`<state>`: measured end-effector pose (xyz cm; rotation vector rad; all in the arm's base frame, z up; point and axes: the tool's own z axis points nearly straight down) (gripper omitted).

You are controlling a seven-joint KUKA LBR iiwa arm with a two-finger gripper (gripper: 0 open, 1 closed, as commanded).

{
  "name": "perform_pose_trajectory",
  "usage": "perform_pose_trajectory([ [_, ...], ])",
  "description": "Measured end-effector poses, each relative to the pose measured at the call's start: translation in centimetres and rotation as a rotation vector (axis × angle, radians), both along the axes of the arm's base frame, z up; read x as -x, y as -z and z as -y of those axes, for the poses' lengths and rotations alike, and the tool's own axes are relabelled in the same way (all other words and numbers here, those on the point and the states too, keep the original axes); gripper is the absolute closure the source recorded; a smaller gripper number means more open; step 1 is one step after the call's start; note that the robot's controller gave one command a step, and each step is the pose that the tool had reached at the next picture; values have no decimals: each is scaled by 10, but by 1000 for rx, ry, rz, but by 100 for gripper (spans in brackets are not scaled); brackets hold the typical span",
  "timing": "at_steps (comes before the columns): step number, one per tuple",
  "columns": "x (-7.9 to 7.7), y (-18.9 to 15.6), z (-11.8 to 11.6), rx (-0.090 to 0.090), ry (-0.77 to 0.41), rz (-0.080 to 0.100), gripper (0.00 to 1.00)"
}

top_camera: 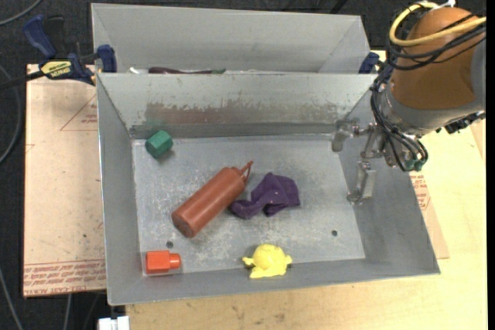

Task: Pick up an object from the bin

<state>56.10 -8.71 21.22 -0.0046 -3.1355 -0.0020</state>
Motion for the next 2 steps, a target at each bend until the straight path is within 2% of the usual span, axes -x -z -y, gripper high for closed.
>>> perform_pose_trajectory([
  [1, -2, -5, -1, 1, -3, 8, 100],
  [2, -2, -5, -1, 1, -4, 8, 100],
])
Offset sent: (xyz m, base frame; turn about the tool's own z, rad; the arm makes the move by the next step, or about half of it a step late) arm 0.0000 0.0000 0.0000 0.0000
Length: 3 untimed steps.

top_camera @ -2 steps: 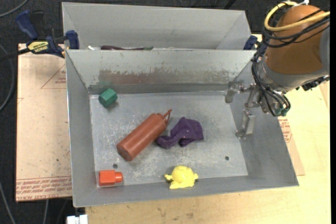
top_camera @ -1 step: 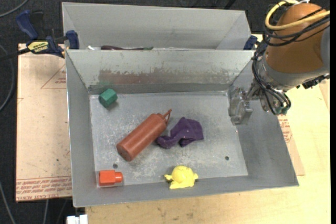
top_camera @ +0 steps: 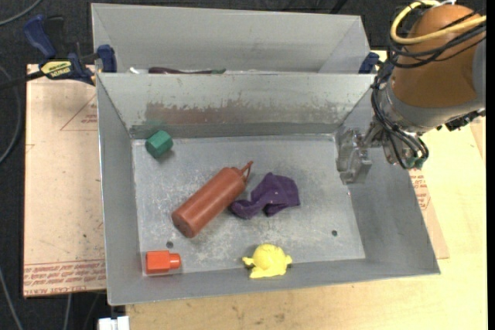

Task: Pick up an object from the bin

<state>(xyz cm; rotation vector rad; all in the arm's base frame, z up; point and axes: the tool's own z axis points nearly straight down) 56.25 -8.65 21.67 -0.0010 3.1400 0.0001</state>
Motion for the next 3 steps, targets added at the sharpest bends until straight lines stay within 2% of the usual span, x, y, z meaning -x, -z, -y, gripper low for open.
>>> perform_pose_trajectory([
  [1, 43, 2, -21, 0, 9, 2, 100],
  [2, 22, 21, -39, 0, -24, 1, 100],
  [3, 38, 49, -51, -1, 29, 3, 0],
])
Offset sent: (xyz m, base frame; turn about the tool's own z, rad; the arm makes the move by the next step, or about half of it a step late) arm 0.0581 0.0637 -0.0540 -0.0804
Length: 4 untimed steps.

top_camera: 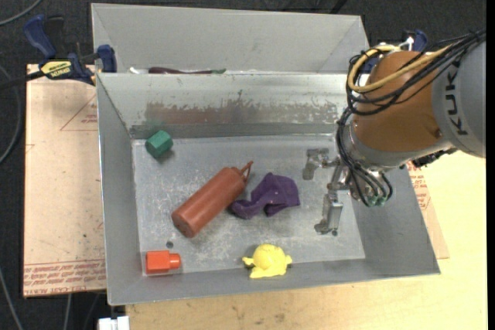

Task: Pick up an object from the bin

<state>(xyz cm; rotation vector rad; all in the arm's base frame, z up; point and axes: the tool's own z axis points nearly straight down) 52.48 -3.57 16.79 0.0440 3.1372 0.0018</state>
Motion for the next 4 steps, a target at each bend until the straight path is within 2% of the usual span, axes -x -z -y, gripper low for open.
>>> perform_pose_trajectory([
  [1, 7, 3, -1, 0, 8, 0, 0],
  [2, -22, -10, -2, 0, -9, -5, 0],
  [3, -41, 26, -20, 0, -10, 13, 0],
  [4, -23, 64, -33, -1, -10, -3, 0],
])
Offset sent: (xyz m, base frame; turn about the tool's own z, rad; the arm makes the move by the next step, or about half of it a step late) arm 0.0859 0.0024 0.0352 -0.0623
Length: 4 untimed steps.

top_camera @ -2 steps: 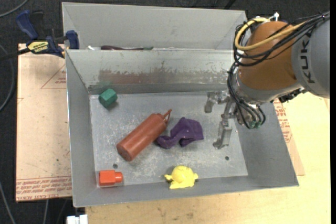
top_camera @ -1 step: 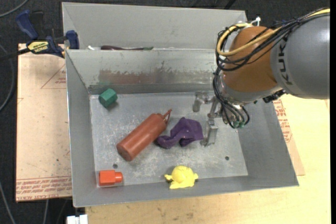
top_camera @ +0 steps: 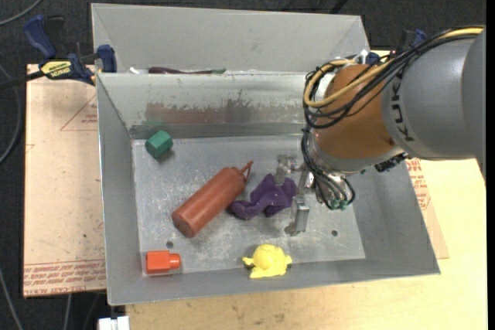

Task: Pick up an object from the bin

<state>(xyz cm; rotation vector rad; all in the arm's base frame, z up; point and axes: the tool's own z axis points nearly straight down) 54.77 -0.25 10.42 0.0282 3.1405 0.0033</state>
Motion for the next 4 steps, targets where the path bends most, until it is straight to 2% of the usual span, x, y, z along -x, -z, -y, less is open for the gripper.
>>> perform_pose_trajectory([
  [1, -30, 34, -50, 0, -36, 20, 100],
  [2, -30, 34, -50, 0, -36, 20, 100],
  [3, -25, -73, -50, -1, -45, 23, 100],
  [4, -25, -73, -50, -1, -45, 23, 100],
])
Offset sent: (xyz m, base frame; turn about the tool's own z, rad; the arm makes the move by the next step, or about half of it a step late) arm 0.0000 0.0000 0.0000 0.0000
